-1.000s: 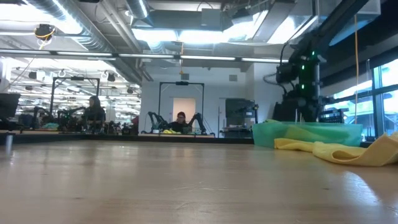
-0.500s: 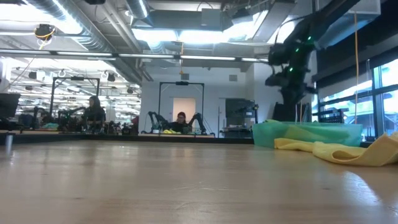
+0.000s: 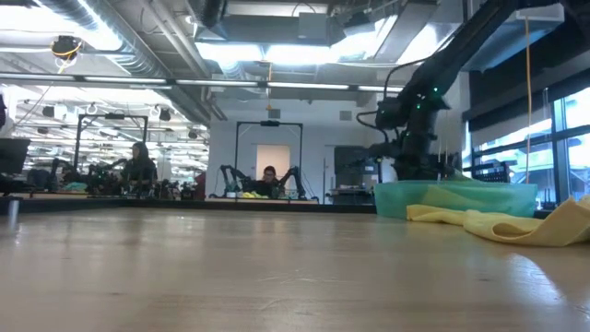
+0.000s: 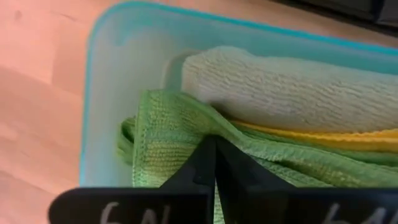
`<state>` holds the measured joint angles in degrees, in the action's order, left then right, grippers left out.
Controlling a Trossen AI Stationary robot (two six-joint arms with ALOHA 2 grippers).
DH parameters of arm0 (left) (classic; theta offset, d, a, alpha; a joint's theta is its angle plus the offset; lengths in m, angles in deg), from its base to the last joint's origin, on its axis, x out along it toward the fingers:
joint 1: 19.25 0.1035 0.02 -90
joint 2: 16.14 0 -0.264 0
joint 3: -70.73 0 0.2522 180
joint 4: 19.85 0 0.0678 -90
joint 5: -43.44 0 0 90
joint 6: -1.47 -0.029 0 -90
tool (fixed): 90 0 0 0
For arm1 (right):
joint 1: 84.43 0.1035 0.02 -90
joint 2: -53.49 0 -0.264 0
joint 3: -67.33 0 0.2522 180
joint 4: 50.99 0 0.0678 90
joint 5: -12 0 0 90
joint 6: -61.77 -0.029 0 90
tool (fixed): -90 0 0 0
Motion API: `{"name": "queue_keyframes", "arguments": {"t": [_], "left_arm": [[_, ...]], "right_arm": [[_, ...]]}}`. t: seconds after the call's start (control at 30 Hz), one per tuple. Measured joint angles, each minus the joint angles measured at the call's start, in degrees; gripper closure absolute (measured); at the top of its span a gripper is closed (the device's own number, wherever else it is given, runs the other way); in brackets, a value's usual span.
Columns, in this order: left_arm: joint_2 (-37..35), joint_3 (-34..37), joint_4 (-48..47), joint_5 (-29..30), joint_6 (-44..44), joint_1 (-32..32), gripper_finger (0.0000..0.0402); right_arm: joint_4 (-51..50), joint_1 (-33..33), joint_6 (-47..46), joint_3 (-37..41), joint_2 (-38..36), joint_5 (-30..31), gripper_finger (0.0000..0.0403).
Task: Fold microfiber towels
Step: Stack the folded green microfiber cloth on top of the folded yellow microfiber cloth
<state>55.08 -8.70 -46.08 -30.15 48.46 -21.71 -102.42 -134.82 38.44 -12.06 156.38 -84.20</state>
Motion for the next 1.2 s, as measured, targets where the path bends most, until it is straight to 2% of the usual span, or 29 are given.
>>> {"name": "queue_keyframes", "arguments": {"t": [0.1, 0.2, 0.33, 0.43, 0.6, 0.73, 0.97, 1.2], "left_arm": [[0.00, 0.00, 0.62, -6.60, -1.01, 4.04, 0.0319], [0.00, 0.00, 0.57, -12.27, -1.10, 6.50, 0.0319], [0.00, 0.00, 0.57, -13.78, -2.56, 7.32, 0.0319], [0.00, 0.00, 0.57, -13.17, -2.33, 7.32, 0.0319], [0.00, 0.00, 0.57, -10.62, -0.98, 5.67, 0.0319], [0.00, 0.00, 0.57, -7.46, 0.16, 3.92, 0.0319], [0.00, 0.00, 0.55, -3.42, 3.90, -0.55, 0.0319], [0.00, 0.00, 0.52, 1.05, 5.46, -5.13, 0.0319]], "right_arm": [[-2.20, -0.08, 1.55, 0.00, -1.15, 0.60, 0.0396], [-5.13, -0.17, 4.02, -0.02, -4.70, 5.14, 0.0398], [-7.26, -0.28, 6.40, -0.02, -10.31, 9.58, 0.0396], [-10.46, -0.26, 5.12, -0.04, -15.11, 10.03, 0.0392], [-16.71, -0.52, 2.59, 0.52, -18.39, 15.72, 0.0391], [-16.19, -2.33, 2.51, 3.07, -17.33, 13.91, 0.0390], [-6.30, -3.90, 4.31, 9.39, -14.10, 14.10, 0.0390], [-4.34, -7.78, 10.34, 10.41, -7.51, 13.28, 0.0390]]}}
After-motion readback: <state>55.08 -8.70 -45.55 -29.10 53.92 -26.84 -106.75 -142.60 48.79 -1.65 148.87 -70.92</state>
